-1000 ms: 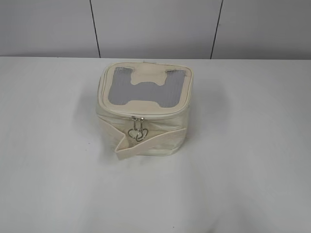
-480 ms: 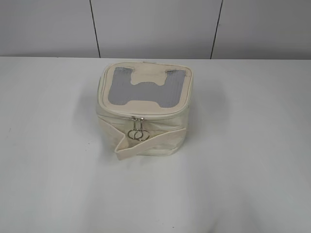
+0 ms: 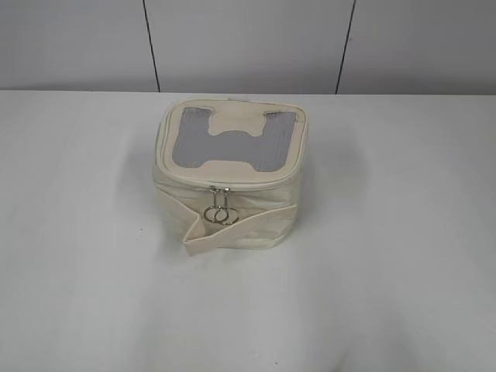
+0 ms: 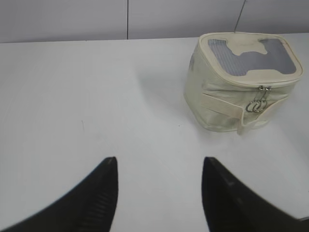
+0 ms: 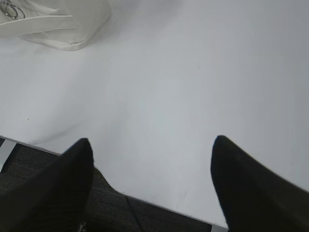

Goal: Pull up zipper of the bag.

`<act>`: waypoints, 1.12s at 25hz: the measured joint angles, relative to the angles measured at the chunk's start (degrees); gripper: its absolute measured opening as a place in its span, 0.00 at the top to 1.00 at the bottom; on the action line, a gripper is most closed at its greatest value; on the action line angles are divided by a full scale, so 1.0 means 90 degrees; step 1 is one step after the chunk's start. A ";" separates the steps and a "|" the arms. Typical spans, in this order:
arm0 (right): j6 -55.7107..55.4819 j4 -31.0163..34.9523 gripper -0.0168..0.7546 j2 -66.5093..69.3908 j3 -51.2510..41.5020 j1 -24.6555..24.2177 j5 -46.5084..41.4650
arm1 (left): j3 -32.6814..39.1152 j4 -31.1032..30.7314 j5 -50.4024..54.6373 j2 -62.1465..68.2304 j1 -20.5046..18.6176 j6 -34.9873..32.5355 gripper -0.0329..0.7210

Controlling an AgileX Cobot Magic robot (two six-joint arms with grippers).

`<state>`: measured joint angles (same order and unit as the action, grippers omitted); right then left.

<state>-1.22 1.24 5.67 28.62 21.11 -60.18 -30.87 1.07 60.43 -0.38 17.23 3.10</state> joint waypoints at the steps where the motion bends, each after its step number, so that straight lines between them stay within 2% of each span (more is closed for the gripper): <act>1: 0.0000 0.0000 0.22 0.0000 0.0000 0.0000 0.0000 | 0.0000 -0.0001 0.0000 0.0000 0.0000 0.0000 0.40; 10: -0.0006 0.0000 0.22 -0.0006 0.0000 0.0000 0.0000 | 0.0000 -0.0018 -0.0022 0.0000 0.0000 -0.0007 0.43; 12: -0.0006 0.0000 0.22 -0.0020 0.0000 -0.0061 0.0000 | 0.0000 -0.0018 -0.0022 0.0000 -0.0111 -0.0007 0.44; 15: -0.0011 0.0000 0.22 -0.0026 0.0000 -0.0540 0.0000 | 0.0000 -0.0018 -0.0022 0.0000 -0.0597 -0.0007 0.47; 17: -0.0011 0.0000 0.22 -0.0026 0.0000 -0.1065 0.0000 | 0.0000 -0.0018 -0.0022 0.0000 -0.0955 -0.0007 0.48; 20: -0.0011 0.0000 0.22 -0.0179 0.0000 -0.1589 0.0000 | 0.0000 -0.0018 -0.0022 0.0000 -0.1263 -0.0007 0.50; 28: -0.0011 0.0022 0.22 -0.0677 0.0000 -0.1697 0.0013 | 0.0005 -0.0025 -0.0039 0.0000 -0.1306 -0.0007 0.51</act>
<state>-1.33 1.44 -0.41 28.62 5.84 -60.06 -30.82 0.84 60.08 -0.38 5.48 3.03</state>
